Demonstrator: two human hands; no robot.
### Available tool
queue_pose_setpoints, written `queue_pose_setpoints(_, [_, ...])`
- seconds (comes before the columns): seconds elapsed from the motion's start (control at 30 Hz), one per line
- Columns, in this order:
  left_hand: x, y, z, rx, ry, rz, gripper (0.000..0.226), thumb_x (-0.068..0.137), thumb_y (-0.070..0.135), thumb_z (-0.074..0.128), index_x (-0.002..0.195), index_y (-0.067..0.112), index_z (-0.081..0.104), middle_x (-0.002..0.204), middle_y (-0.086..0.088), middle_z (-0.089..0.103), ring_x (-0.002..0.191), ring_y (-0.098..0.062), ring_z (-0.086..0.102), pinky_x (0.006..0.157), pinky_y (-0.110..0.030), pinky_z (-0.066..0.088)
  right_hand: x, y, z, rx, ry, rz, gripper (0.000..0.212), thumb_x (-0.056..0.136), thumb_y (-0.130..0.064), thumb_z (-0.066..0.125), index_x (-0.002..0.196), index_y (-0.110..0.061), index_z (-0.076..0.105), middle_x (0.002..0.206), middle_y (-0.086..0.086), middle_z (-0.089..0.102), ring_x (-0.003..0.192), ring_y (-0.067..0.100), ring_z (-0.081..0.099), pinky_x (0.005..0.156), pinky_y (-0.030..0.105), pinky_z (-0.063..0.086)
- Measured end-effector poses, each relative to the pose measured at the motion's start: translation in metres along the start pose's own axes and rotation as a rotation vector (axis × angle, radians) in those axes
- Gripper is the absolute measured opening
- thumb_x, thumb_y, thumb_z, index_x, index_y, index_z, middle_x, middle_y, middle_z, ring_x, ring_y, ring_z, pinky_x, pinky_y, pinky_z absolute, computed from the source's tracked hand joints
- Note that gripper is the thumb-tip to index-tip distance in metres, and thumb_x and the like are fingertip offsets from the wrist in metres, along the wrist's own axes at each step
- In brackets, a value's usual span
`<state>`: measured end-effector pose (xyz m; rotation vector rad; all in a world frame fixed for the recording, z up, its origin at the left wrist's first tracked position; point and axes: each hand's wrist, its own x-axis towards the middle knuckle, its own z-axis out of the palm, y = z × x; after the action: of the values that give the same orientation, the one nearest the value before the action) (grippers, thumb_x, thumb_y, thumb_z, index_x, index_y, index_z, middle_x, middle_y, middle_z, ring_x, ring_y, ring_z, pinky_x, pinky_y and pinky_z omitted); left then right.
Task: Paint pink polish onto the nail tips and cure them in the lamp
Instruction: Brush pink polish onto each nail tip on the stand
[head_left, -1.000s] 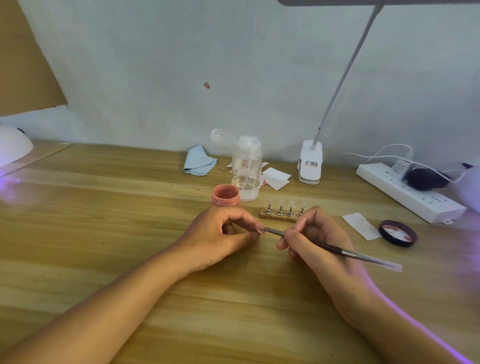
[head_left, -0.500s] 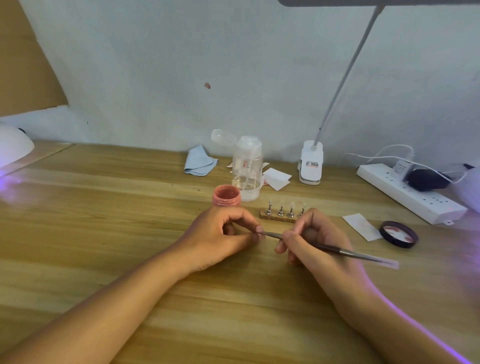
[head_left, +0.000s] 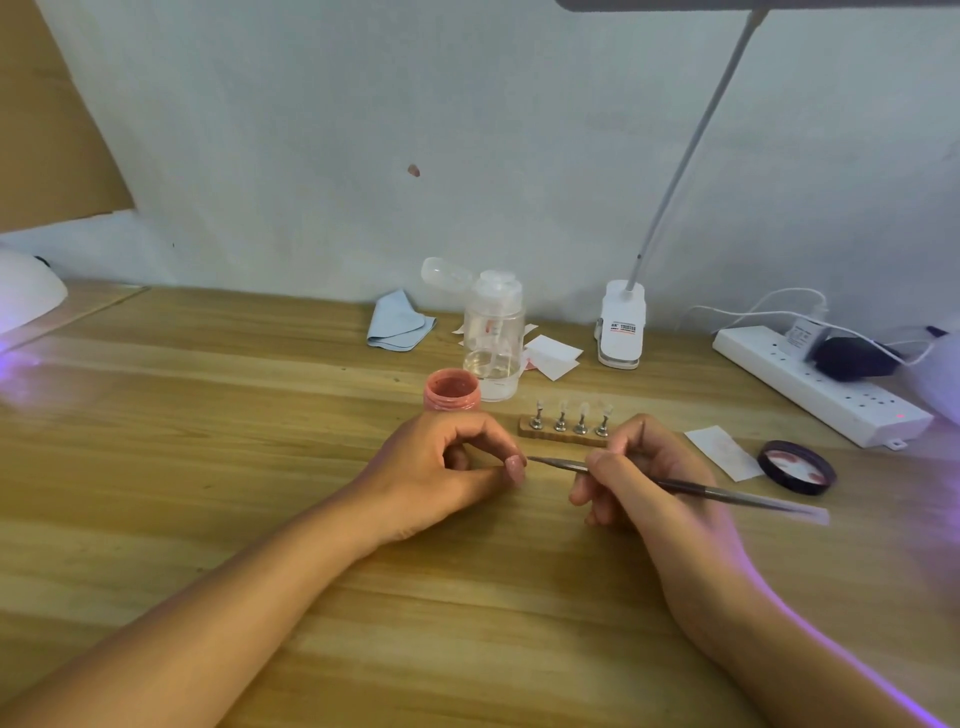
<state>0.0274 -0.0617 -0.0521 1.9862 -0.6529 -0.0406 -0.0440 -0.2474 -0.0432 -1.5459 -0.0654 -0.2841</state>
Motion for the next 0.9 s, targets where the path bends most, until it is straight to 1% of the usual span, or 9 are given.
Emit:
queue_pose_setpoints(0.07, [-0.0001, -0.0004, 0.0001, -0.005, 0.001, 0.001, 0.007, 0.085, 0.023, 0.076, 0.08, 0.026, 0.072, 0.059, 0.031, 0.058, 0.049, -0.004, 0.032, 0.047, -0.009, 0.026, 0.0001, -0.0006, -0.0011, 0.019, 0.005, 0.003, 0.017, 0.09, -0.001, 0.056, 0.076, -0.007, 0.049, 0.063, 0.01, 0.067, 0.052, 0.011, 0.051, 0.05, 0.015, 0.043])
queue_pose_setpoints(0.2, [0.0004, -0.0006, 0.0001, 0.003, 0.003, 0.008, 0.013, 0.085, 0.018, 0.076, 0.078, 0.028, 0.072, 0.058, 0.03, 0.058, 0.046, -0.002, 0.033, 0.047, -0.009, 0.025, -0.0018, -0.0018, 0.0018, -0.016, -0.084, 0.0, 0.015, 0.091, 0.0, 0.057, 0.08, -0.002, 0.047, 0.067, 0.012, 0.069, 0.054, 0.01, 0.05, 0.053, 0.014, 0.043])
queue_pose_setpoints(0.3, [0.0009, -0.0007, 0.0, 0.002, 0.005, 0.001, 0.013, 0.084, 0.016, 0.076, 0.08, 0.028, 0.073, 0.065, 0.029, 0.062, 0.048, -0.002, 0.033, 0.048, -0.01, 0.026, -0.0027, -0.0027, 0.0017, -0.003, -0.115, -0.012, 0.014, 0.091, 0.003, 0.057, 0.084, 0.003, 0.045, 0.065, 0.008, 0.067, 0.056, 0.008, 0.051, 0.054, 0.015, 0.043])
queue_pose_setpoints(0.37, [0.0009, 0.0, 0.0003, 0.021, 0.01, -0.003, 0.015, 0.084, 0.015, 0.076, 0.081, 0.028, 0.072, 0.06, 0.03, 0.059, 0.048, -0.002, 0.034, 0.048, -0.009, 0.026, -0.0029, -0.004, 0.0014, -0.006, -0.128, -0.014, 0.013, 0.09, 0.003, 0.058, 0.085, 0.004, 0.045, 0.066, 0.006, 0.067, 0.058, 0.005, 0.055, 0.056, 0.015, 0.043])
queue_pose_setpoints(0.47, [0.0008, 0.0019, 0.0004, 0.043, 0.01, -0.001, 0.015, 0.084, 0.012, 0.076, 0.083, 0.027, 0.072, 0.054, 0.032, 0.055, 0.046, -0.001, 0.034, 0.046, -0.008, 0.025, -0.0029, -0.006, 0.0015, -0.031, -0.127, -0.025, 0.018, 0.085, 0.001, 0.065, 0.083, -0.001, 0.047, 0.071, 0.01, 0.066, 0.06, 0.008, 0.054, 0.058, 0.021, 0.041])
queue_pose_setpoints(0.6, [0.0, 0.004, 0.0, 0.041, 0.01, 0.003, 0.016, 0.084, 0.011, 0.076, 0.082, 0.026, 0.072, 0.049, 0.033, 0.052, 0.044, 0.0, 0.034, 0.045, -0.007, 0.025, -0.0018, -0.0052, 0.0014, -0.033, -0.122, -0.044, 0.021, 0.083, 0.004, 0.064, 0.08, -0.003, 0.045, 0.071, 0.012, 0.061, 0.065, 0.018, 0.049, 0.06, 0.03, 0.037])
queue_pose_setpoints(0.67, [-0.0004, 0.0043, -0.0002, 0.043, 0.008, 0.006, 0.014, 0.084, 0.01, 0.075, 0.083, 0.024, 0.072, 0.05, 0.033, 0.053, 0.044, -0.001, 0.034, 0.045, -0.008, 0.025, -0.0021, -0.0047, 0.0016, -0.037, -0.116, -0.046, 0.019, 0.079, -0.003, 0.064, 0.079, -0.005, 0.045, 0.071, 0.014, 0.057, 0.066, 0.02, 0.046, 0.06, 0.034, 0.035])
queue_pose_setpoints(0.8, [-0.0007, 0.004, -0.0001, 0.039, 0.011, -0.001, 0.014, 0.084, 0.013, 0.076, 0.082, 0.026, 0.072, 0.052, 0.033, 0.053, 0.045, -0.001, 0.035, 0.046, -0.008, 0.026, -0.0027, -0.0043, 0.0005, -0.024, -0.131, -0.044, 0.017, 0.078, -0.006, 0.063, 0.079, -0.009, 0.046, 0.071, 0.011, 0.061, 0.059, 0.011, 0.048, 0.055, 0.021, 0.038])
queue_pose_setpoints(0.9, [-0.0009, 0.0046, -0.0001, 0.035, 0.0, 0.001, 0.015, 0.084, 0.013, 0.076, 0.082, 0.027, 0.072, 0.051, 0.033, 0.053, 0.044, -0.001, 0.035, 0.045, -0.007, 0.026, -0.0027, -0.0043, 0.0005, -0.021, -0.128, -0.04, 0.017, 0.074, -0.01, 0.06, 0.079, -0.008, 0.045, 0.068, 0.01, 0.058, 0.059, 0.013, 0.045, 0.055, 0.024, 0.036])
